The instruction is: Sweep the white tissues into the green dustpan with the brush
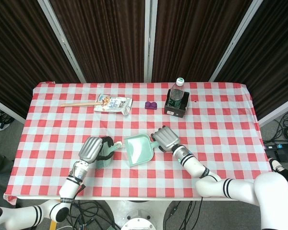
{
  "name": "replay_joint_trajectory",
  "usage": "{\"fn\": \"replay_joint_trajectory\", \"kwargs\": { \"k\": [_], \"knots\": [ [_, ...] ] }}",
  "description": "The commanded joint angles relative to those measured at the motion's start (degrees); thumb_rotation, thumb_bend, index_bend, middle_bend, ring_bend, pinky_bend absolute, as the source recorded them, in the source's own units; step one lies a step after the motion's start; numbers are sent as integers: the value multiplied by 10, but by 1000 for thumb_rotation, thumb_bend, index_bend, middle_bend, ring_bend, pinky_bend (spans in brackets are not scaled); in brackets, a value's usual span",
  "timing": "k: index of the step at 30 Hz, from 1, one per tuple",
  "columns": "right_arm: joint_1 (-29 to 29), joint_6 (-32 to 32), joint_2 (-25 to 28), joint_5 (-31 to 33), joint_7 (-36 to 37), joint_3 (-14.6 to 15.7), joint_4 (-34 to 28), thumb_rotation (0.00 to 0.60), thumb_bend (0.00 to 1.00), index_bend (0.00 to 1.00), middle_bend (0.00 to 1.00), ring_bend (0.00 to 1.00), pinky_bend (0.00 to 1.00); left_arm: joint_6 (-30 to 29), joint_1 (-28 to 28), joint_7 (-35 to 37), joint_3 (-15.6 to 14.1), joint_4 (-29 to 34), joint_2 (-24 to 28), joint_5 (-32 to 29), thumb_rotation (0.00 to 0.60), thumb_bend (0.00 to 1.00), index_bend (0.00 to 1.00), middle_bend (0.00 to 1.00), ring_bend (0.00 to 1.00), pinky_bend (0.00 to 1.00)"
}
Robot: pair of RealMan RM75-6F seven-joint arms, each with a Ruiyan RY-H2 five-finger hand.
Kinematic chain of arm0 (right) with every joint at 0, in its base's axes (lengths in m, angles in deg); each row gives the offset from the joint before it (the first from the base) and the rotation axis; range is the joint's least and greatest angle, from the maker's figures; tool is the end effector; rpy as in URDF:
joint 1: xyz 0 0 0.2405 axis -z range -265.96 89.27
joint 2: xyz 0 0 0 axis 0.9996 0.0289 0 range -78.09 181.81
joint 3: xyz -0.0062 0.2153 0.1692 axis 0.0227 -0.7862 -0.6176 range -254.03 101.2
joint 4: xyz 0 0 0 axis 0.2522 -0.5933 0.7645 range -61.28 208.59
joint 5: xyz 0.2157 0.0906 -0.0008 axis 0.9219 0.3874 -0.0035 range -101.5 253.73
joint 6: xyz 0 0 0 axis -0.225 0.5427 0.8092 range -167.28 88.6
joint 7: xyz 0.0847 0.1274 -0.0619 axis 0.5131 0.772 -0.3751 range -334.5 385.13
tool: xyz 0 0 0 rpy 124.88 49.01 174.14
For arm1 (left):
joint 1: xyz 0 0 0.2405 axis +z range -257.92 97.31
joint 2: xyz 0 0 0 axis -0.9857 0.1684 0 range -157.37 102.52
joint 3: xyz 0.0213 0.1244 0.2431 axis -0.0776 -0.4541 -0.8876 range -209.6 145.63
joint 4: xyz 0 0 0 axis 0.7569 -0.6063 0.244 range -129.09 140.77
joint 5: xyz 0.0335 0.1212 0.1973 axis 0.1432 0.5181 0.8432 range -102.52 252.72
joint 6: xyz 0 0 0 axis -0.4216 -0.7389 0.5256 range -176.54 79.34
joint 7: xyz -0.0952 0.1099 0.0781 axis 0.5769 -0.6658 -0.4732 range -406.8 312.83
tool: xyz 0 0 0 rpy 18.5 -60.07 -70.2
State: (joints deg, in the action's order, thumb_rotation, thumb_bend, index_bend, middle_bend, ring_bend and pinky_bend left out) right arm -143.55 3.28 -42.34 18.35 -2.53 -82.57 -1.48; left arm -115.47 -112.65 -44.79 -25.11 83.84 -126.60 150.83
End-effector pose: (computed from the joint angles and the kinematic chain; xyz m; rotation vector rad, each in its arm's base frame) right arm -0.1213 -0.4008 -0.1058 2.1702 -0.7450 0.6866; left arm -0.1788 0.3263 -0.0803 -1.6384 -1.2504 -1.2565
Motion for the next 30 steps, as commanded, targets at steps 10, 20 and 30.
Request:
{"fn": "replay_joint_trajectory", "kwargs": {
  "k": [10, 20, 30],
  "knots": [
    [-3, -4, -9, 5, 9, -6, 14, 600, 474, 742, 590, 388, 330, 23, -52, 78, 55, -103, -67, 18, 600, 493, 552, 552, 734, 878],
    [-12, -9, -22, 24, 4, -13, 34, 600, 517, 745, 590, 389, 329, 36, -57, 124, 56, -104, -49, 26, 600, 494, 552, 549, 721, 875],
    [-28, -10, -41, 54, -19, -22, 47, 600, 525, 753, 590, 389, 325, 52, -68, 150, 61, -134, -55, 23, 600, 495, 552, 548, 717, 873]
  ]
}}
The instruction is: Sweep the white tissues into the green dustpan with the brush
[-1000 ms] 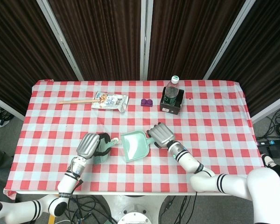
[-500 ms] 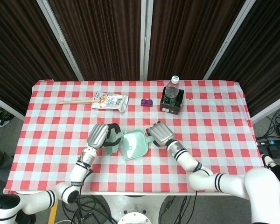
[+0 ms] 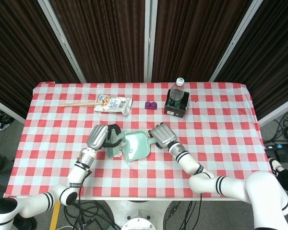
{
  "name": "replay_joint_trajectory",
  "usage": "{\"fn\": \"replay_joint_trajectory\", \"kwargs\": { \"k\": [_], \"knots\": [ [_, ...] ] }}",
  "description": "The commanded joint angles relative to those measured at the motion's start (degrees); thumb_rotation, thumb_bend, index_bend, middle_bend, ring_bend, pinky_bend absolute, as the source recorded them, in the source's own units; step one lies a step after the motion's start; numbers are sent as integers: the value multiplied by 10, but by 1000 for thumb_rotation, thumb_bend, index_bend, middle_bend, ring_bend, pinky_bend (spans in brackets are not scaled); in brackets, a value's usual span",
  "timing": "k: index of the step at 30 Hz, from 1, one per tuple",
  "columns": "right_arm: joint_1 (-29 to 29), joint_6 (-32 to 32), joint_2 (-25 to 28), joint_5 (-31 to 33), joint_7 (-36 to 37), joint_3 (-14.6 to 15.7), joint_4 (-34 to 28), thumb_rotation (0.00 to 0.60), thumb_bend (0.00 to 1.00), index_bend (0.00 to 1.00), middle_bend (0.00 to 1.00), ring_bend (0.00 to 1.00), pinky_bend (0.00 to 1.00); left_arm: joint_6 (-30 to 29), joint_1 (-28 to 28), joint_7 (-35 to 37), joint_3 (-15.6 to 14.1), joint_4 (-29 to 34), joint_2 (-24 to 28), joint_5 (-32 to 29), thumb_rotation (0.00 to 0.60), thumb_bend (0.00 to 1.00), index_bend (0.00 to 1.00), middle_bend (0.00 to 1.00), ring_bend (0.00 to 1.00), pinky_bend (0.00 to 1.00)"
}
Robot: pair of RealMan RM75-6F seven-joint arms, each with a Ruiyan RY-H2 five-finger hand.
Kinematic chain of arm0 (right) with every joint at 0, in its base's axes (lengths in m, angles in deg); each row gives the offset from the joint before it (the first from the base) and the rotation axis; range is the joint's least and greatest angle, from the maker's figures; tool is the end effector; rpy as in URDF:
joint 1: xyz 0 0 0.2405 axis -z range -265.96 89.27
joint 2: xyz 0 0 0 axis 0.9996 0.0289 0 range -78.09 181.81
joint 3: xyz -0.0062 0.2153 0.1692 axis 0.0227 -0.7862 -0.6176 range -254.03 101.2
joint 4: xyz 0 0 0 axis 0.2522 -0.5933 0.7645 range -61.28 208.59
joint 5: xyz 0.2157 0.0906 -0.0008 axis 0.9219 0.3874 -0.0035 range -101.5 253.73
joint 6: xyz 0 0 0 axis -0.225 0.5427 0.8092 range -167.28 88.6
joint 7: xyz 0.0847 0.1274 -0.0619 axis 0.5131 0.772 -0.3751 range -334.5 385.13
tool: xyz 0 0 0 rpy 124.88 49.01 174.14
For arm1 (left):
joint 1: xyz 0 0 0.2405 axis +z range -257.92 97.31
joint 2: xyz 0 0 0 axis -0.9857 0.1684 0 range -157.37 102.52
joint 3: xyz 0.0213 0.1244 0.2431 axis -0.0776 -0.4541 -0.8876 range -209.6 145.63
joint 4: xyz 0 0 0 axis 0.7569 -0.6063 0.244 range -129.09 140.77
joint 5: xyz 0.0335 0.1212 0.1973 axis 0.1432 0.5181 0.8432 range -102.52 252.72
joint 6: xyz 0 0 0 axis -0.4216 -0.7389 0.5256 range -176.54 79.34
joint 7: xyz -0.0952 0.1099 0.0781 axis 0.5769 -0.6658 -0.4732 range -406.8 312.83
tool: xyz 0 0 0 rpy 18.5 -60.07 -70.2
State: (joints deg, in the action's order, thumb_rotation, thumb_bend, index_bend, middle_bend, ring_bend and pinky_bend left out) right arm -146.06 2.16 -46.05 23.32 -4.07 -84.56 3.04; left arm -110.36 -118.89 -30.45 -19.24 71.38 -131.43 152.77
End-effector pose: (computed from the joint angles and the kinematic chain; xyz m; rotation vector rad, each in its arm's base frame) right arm -0.1080 -0.4160 -0.1190 2.1306 -0.7838 0.6843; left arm -0.1594 0.3809 -0.0901 -1.5898 -1.3318 -1.3993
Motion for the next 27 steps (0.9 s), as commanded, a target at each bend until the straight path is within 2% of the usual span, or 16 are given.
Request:
{"fn": "replay_joint_trajectory", "kwargs": {
  "k": [1, 11, 27],
  "knots": [
    [-5, 2, -5, 7, -6, -4, 2, 600, 525, 754, 590, 389, 325, 0, -8, 11, 3, -15, -10, 5, 600, 495, 552, 548, 717, 874],
    [-18, -2, -21, 31, -12, -12, 17, 600, 530, 757, 590, 389, 325, 18, -36, 79, 19, -60, -51, 5, 600, 495, 552, 548, 717, 873],
    [-11, 1, -32, 29, 17, -13, 22, 600, 539, 751, 590, 389, 299, 25, -84, 113, 54, -115, -114, -5, 600, 496, 552, 551, 714, 873]
  ]
}}
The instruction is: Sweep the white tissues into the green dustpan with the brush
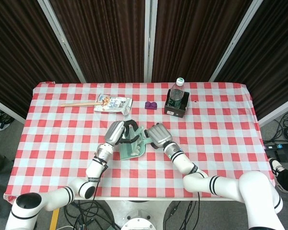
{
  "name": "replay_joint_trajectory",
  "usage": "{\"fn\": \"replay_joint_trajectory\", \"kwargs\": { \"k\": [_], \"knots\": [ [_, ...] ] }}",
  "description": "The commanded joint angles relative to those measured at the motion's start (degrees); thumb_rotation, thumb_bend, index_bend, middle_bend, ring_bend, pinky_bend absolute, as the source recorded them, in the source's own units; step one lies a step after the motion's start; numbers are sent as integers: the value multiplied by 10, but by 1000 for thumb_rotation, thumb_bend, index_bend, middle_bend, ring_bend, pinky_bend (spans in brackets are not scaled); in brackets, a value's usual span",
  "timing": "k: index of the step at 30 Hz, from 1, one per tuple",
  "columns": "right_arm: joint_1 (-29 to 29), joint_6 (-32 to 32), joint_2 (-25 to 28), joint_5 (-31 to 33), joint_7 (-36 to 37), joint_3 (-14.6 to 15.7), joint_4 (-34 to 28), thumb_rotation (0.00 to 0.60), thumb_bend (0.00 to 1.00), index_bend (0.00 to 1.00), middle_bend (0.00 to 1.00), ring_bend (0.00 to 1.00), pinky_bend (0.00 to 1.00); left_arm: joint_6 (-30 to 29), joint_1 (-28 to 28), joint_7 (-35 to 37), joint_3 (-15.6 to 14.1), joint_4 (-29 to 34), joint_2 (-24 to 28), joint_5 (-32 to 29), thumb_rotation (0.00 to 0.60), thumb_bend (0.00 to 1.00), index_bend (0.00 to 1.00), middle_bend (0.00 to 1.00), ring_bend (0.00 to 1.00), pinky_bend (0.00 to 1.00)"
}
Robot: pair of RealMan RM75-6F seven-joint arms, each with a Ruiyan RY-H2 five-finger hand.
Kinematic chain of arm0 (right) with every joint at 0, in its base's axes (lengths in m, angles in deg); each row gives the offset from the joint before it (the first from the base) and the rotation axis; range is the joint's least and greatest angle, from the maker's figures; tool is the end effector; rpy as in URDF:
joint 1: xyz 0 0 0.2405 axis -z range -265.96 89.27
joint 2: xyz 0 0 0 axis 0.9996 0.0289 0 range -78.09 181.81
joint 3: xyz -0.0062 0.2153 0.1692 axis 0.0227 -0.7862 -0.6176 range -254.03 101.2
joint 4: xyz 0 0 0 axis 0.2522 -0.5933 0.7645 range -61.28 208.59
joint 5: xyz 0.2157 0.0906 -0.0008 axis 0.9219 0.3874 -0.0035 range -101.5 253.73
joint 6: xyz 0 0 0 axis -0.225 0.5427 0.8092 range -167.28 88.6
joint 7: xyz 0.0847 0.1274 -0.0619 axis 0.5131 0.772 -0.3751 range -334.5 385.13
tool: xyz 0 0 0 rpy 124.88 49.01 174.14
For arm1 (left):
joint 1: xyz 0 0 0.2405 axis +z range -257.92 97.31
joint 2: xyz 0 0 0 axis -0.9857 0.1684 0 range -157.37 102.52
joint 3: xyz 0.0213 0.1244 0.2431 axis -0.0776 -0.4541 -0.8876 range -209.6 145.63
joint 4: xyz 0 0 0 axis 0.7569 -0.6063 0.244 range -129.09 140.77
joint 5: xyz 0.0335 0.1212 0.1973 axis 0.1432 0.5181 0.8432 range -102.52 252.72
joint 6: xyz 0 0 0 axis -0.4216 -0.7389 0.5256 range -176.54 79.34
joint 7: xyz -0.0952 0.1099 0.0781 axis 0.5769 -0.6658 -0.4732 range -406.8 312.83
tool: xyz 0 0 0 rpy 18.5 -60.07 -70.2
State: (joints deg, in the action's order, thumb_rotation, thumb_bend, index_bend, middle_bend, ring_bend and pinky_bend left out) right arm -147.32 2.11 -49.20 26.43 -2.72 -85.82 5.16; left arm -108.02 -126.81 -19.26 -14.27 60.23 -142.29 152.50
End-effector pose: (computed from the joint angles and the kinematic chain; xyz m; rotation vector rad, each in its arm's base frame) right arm -0.0962 -0.4166 -0.1335 2.1005 -0.8752 0.7183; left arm -0.0995 0.4030 -0.1326 -1.5210 -1.5011 -1.5776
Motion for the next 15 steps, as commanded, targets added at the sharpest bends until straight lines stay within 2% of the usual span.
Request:
{"fn": "replay_joint_trajectory", "kwargs": {
  "k": [1, 9, 15],
  "knots": [
    [3, 1, -1, -3, 6, 0, 1, 600, 539, 750, 590, 389, 296, 2, -8, -1, 6, -5, -7, -3, 600, 496, 552, 551, 714, 873],
    [10, 2, 4, -13, 23, 0, -2, 600, 530, 728, 583, 384, 293, -8, -10, -16, 4, 0, -2, 0, 600, 496, 552, 552, 713, 873],
    [12, 0, 8, -12, 22, 4, -2, 600, 410, 620, 551, 356, 266, -29, 16, -21, -9, 48, 26, 1, 600, 497, 550, 551, 705, 871]
  ]
}}
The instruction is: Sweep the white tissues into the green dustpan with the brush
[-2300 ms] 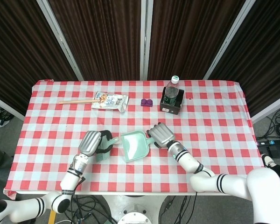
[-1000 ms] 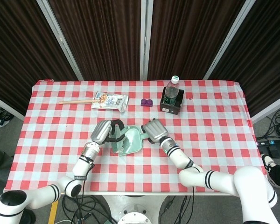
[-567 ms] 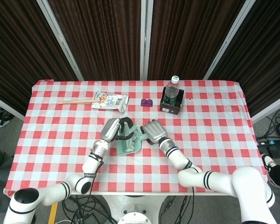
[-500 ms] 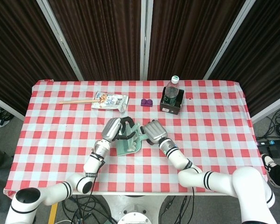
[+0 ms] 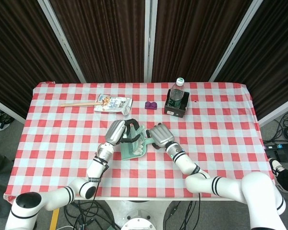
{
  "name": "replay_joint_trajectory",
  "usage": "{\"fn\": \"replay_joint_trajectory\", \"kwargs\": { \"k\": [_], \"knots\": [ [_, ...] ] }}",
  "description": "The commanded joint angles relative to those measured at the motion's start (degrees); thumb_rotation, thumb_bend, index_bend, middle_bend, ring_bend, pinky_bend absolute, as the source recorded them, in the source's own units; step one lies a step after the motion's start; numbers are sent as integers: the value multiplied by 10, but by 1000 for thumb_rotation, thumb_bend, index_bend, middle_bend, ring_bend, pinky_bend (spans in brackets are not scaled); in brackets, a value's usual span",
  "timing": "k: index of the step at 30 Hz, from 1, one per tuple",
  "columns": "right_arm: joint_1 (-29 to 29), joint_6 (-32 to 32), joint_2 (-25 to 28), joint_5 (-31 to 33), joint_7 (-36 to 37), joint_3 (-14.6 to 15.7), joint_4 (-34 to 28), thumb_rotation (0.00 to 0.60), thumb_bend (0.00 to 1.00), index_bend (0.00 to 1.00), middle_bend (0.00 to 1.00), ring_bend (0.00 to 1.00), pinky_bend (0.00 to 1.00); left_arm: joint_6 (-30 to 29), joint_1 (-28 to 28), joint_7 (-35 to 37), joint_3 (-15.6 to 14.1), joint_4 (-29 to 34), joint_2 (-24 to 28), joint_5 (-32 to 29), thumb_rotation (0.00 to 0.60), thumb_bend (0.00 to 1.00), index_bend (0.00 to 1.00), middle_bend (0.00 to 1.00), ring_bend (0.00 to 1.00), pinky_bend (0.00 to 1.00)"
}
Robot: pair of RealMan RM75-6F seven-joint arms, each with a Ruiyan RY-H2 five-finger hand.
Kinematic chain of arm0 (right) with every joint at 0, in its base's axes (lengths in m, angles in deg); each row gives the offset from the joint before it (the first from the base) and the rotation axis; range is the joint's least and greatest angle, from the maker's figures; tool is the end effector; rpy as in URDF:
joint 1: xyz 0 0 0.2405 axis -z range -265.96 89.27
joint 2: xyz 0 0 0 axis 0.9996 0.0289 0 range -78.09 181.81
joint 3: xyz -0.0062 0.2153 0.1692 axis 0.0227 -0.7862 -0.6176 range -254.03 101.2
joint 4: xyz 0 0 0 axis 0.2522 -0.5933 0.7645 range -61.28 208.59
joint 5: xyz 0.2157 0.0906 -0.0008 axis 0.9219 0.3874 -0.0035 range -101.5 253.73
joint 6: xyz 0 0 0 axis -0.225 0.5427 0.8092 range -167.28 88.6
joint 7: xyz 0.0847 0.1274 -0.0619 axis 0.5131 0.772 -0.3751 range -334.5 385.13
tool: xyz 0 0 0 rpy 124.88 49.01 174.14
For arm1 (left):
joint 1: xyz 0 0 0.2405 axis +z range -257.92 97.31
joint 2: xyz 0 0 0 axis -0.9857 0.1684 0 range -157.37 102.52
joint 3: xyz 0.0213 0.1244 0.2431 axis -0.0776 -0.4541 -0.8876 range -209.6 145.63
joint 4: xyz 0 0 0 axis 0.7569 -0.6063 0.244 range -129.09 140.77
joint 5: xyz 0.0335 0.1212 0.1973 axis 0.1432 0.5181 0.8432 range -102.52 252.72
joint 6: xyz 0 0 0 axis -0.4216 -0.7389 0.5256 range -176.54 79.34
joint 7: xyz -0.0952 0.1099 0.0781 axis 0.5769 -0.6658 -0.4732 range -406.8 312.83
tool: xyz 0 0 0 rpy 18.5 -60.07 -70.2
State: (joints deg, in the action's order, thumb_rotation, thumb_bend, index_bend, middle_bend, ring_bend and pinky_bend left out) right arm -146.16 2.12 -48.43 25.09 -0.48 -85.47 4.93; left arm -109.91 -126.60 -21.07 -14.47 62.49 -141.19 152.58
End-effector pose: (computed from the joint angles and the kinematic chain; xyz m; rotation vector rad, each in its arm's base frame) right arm -0.1054 -0.4160 -0.1294 2.0888 -0.9028 0.7255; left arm -0.0951 0.4009 -0.1241 -1.5241 -1.4595 -1.6027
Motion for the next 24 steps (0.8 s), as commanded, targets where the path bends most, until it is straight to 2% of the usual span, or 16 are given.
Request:
{"fn": "replay_joint_trajectory", "kwargs": {
  "k": [1, 8, 14, 20, 24],
  "knots": [
    [1, -1, 0, 2, -1, 1, 0, 600, 392, 597, 539, 346, 260, -14, 18, -5, -9, 33, 20, 1, 600, 496, 550, 551, 704, 871],
    [2, -2, 6, 9, -3, 1, -5, 600, 274, 403, 452, 269, 224, -48, 50, -19, -24, 91, 59, 11, 600, 497, 549, 551, 700, 870],
    [7, 8, 15, 10, -9, 5, -20, 600, 238, 261, 378, 222, 198, -70, 73, -61, -41, 118, 102, 23, 600, 498, 548, 551, 700, 870],
    [14, 26, 43, 8, -17, 7, -53, 600, 220, 176, 314, 185, 174, -27, 84, -175, -58, 150, 170, -8, 600, 498, 547, 546, 700, 869],
    [30, 59, 87, -13, -24, 13, -100, 600, 219, 169, 307, 178, 169, -2, 85, -293, -74, 164, 203, -35, 600, 498, 548, 541, 698, 869]
  ]
}}
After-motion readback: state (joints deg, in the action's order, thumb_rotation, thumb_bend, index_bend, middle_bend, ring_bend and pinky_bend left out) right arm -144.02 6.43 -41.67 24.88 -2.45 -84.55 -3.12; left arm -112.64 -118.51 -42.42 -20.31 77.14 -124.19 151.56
